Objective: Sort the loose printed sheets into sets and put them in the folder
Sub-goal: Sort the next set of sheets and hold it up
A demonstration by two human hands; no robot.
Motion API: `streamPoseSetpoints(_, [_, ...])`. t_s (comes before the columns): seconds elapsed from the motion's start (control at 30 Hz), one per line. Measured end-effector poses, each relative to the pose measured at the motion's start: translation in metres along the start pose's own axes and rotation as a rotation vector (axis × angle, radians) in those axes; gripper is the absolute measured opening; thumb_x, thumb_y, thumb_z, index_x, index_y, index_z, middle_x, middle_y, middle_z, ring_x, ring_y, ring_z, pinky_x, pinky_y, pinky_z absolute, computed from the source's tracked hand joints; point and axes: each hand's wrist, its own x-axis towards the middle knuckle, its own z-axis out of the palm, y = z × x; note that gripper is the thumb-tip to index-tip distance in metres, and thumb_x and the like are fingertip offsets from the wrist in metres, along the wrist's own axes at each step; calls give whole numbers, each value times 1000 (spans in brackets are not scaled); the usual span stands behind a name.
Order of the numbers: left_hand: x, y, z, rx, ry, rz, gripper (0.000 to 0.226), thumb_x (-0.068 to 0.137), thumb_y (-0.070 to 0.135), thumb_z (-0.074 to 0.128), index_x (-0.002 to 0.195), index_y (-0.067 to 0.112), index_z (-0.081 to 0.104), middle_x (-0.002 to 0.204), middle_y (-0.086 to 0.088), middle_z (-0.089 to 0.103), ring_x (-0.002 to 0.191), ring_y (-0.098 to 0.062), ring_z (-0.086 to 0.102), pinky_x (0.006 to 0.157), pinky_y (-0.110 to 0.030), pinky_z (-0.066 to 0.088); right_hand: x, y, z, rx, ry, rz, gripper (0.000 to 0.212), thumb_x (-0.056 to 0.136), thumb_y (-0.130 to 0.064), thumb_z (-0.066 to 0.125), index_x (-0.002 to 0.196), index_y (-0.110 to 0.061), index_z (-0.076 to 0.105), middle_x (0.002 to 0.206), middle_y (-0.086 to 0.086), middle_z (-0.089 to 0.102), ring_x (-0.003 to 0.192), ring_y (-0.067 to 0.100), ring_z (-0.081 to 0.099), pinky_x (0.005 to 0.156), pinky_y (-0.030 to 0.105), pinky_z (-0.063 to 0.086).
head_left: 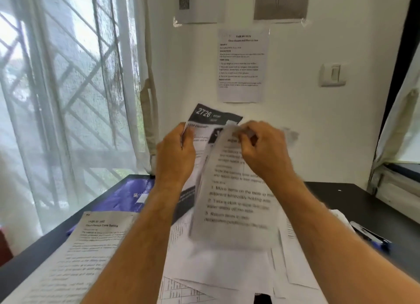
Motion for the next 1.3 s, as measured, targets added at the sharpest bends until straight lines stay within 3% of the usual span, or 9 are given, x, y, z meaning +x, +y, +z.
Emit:
streamPoseSetpoints(0.17, [13, 39, -18, -240, -59, 92, 39, 106, 48, 34, 96, 22, 61, 80, -1, 69, 67, -19, 68, 57, -39, 59, 35, -49, -23, 91, 175, -74, 9, 96, -22, 62, 90, -19, 66, 81, -6, 62, 72, 8, 57, 65, 14, 46])
streamPoseSetpoints(0.33, [5, 57, -23, -251, -90, 217, 38, 88, 61, 50, 103, 27, 55, 75, 12, 66, 67, -5, 68, 53, -18, 52, 38, -65, -29, 170, 217, -51, 13, 95, -24, 62, 97, -15, 71, 86, -3, 67, 79, 14, 62, 72, 28, 55])
streamPoseSetpoints(0.5, [-2, 41, -8, -219, -89, 61, 18, 93, 27, 69, 109, 22, 66, 89, 10, 73, 77, -5, 72, 67, -34, 62, 17, -48, -36, 194, 177, -34, 34, 91, -19, 69, 124, -19, 61, 119, 1, 55, 100, 16, 61, 81, 14, 52])
streamPoseSetpoints(0.6, [-9, 33, -5, -385, -101, -116, 17, 92, 20, 69, 109, 20, 68, 94, 5, 75, 80, -10, 74, 70, -35, 63, -8, -20, -42, 91, 194, 172, 76, 83, -27, 78, 145, -24, 34, 141, 1, 33, 127, 15, 40, 103, 26, 43])
streamPoseSetpoints(0.7, [-15, 21, -1, -525, -127, -303, 13, 93, 17, 68, 106, 21, 69, 93, 2, 77, 80, -14, 75, 70, -39, 63, -34, 9, -49, 235, 34, 583, 92, 78, -37, 82, 150, -30, 25, 141, 0, 40, 118, 18, 51, 95, 37, 51])
streamPoseSetpoints(0.87, [-33, 2, 12, -596, -243, -535, 13, 94, 12, 67, 104, 20, 69, 94, -2, 78, 87, -24, 75, 74, -44, 62, -71, 40, -47, 598, -308, 823, 35, 85, -19, 77, 117, -15, 63, 103, 5, 77, 83, 24, 76, 78, 47, 62])
streamPoseSetpoints(1.0, [-50, -11, 15, -779, -421, -704, 33, 87, 4, 72, 119, 8, 65, 106, -14, 75, 94, -33, 74, 82, -55, 59, -83, 49, -42, 786, -207, 881, 26, 87, -5, 72, 112, -10, 68, 102, 10, 77, 89, 32, 75, 80, 54, 60])
streamPoseSetpoints(1.1, [-61, -12, 18, -650, -534, -599, 29, 83, 4, 76, 111, 11, 71, 101, -11, 77, 90, -30, 76, 82, -52, 60, -79, 47, -42, 814, -157, 874, 24, 88, -2, 71, 110, -9, 68, 100, 10, 77, 90, 35, 74, 77, 56, 60])
streamPoseSetpoints(1.3, [-45, 19, 18, -526, -236, -292, 20, 89, 12, 71, 84, 32, 69, 72, 18, 74, 68, -5, 73, 54, -21, 57, -51, 29, -53, 782, -128, 682, 21, 87, -7, 73, 107, -15, 68, 97, 2, 78, 86, 24, 76, 74, 42, 62])
